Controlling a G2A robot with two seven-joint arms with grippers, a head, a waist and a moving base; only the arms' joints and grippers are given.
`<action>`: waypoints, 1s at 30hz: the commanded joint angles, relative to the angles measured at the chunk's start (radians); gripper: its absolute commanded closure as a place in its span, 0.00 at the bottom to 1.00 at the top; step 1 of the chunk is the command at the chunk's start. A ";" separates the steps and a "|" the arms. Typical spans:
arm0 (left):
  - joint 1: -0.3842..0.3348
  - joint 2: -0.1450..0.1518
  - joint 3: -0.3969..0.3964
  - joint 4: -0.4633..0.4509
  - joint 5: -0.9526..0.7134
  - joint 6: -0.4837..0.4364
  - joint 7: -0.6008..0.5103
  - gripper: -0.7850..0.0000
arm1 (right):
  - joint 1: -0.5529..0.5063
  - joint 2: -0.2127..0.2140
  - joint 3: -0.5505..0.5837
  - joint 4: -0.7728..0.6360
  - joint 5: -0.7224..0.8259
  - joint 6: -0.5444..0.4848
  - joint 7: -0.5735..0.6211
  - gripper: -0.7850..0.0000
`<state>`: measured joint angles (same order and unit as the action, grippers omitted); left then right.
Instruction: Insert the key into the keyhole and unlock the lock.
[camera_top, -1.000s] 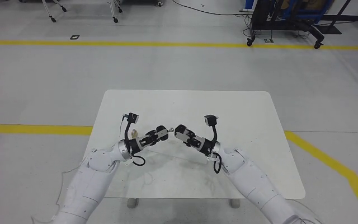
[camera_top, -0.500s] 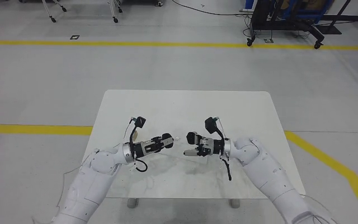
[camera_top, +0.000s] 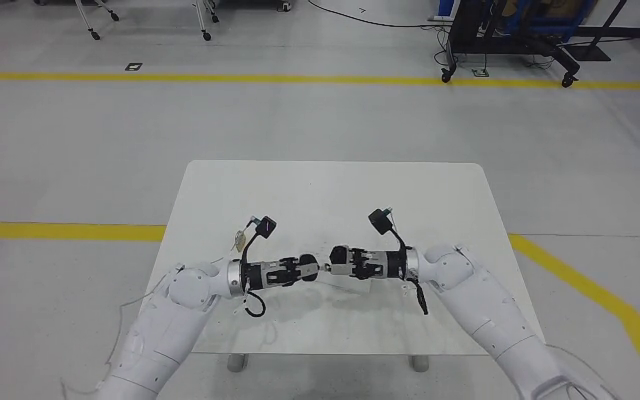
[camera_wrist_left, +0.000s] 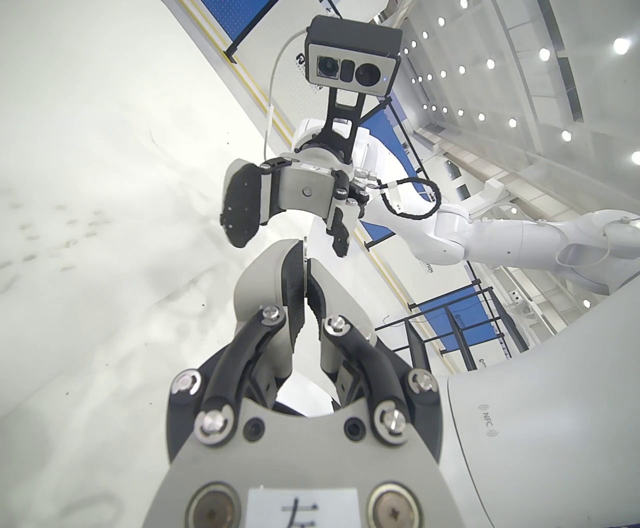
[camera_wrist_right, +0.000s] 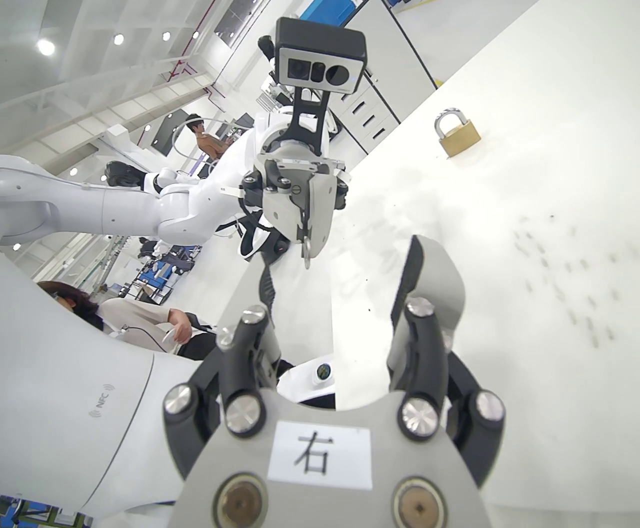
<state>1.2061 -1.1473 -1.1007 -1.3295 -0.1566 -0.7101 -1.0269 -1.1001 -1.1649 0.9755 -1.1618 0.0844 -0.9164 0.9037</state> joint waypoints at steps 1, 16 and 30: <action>-0.002 0.001 0.004 0.001 0.004 -0.001 0.000 1.00 | 0.010 0.005 -0.017 0.004 0.011 -0.001 -0.001 0.60; -0.016 0.010 0.027 0.009 0.015 -0.002 0.001 1.00 | 0.057 0.037 -0.128 0.025 0.076 -0.013 -0.013 0.73; -0.026 0.016 0.047 0.017 0.029 -0.004 0.022 1.00 | 0.095 0.055 -0.208 0.048 0.137 -0.026 -0.026 1.00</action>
<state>1.1811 -1.1318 -1.0550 -1.3131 -0.1307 -0.7143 -1.0055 -1.0062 -1.1112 0.7709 -1.1155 0.2175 -0.9412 0.8789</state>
